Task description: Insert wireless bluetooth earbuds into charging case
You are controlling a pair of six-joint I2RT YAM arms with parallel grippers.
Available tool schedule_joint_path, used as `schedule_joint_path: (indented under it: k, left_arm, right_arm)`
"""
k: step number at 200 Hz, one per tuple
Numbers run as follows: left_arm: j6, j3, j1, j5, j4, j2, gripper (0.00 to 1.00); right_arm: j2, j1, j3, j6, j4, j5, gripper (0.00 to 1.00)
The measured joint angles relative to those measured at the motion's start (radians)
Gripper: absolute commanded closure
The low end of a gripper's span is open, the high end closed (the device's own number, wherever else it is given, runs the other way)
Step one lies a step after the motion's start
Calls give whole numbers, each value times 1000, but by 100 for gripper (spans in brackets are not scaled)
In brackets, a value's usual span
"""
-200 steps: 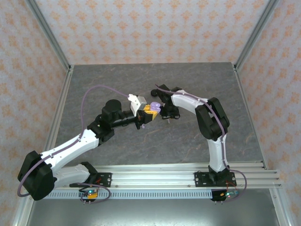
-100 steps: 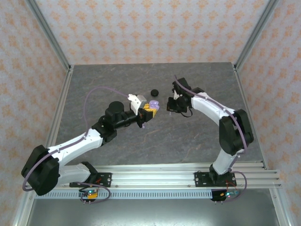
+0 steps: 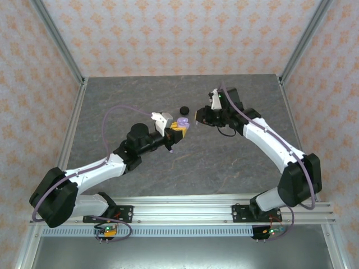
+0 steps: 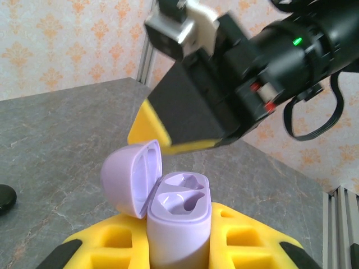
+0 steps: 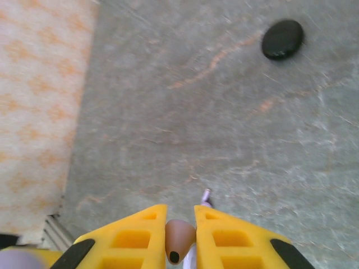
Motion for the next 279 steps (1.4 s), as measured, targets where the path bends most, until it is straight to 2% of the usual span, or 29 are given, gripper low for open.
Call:
schedule_joint_path:
  k: [67, 128, 279]
  left_arm:
    - [-7, -7, 0, -10, 31, 14, 87]
    - [-26, -6, 0, 13, 35, 45, 87]
    - [-90, 50, 0, 43, 36, 54, 87]
  right_arm:
    - [-87, 8, -21, 6, 120, -59, 83]
    - [-115, 87, -23, -37, 169, -59, 83]
    - [-115, 126, -23, -95, 166, -46, 83]
